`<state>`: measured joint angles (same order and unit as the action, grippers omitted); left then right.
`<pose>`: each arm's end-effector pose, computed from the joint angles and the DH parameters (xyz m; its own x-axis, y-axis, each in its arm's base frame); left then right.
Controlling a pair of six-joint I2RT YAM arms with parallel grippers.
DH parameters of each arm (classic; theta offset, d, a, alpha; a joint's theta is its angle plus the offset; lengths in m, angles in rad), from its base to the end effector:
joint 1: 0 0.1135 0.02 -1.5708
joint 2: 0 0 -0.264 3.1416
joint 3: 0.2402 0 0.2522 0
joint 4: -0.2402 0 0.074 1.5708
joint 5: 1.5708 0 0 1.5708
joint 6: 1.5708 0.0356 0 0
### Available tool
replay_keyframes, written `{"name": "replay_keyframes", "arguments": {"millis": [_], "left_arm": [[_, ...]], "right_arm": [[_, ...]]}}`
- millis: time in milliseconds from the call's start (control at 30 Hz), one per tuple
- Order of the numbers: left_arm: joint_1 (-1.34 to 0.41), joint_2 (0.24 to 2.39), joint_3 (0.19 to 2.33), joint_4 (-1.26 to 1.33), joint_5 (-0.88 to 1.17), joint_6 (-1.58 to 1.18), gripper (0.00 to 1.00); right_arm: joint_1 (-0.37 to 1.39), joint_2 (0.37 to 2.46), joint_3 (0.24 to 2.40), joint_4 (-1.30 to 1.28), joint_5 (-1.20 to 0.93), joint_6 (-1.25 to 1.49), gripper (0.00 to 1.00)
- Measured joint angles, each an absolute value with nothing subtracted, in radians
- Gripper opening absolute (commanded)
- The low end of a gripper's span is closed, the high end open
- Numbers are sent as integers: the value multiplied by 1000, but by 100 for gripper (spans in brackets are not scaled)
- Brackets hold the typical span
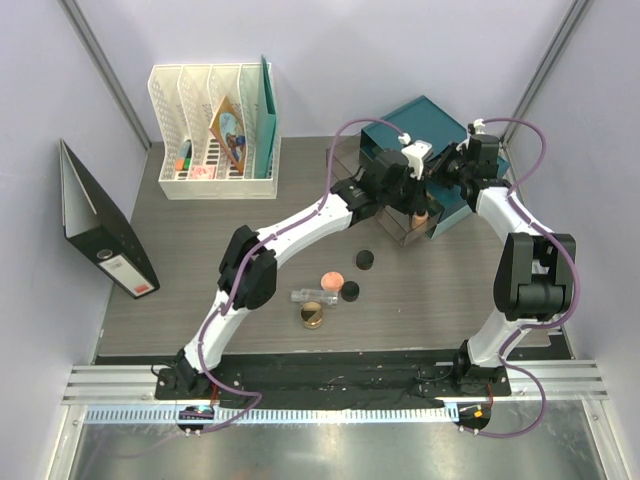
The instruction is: Organize the makeup
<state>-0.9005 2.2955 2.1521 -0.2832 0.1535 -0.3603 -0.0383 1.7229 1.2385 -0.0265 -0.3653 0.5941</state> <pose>0.3346 -0.4308 0.2904 -0.5441 0.1255 -0.8296 0.7150 0.5867 -0.3802 0.3985 -0.0025 0.2610 -0.5592 0.5446 -0.6251 0.0451 0.7728 0.6330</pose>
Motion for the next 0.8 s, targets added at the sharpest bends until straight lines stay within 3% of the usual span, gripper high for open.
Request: {"name": "replay_keyframes", "arguments": {"millis": [167,300,400,467,533,800], "left_arm": [[-871,2296,2117,-220,163,-431,18],[-831,2296,2090,-175,187,-520,27],[-799,2298,2088,-178,196,-569,44],[-781,2307,2096,-202,191,-588,64],[-765,2328,2117,-223,178,-598,73],[-761,2342,2134,-244,158,-595,74]], "right_arm": [[-38,1723,1238,-27,-365,594,1],[-38,1723,1238,-26,-365,594,1],[-38,1723,1238,-27,-365,594,1],[-38,1723,1238,-26,-365,594,1],[-38,1723,1238,-26,-367,595,1],[-35,1723,1237,-27,-381,594,1]]}}
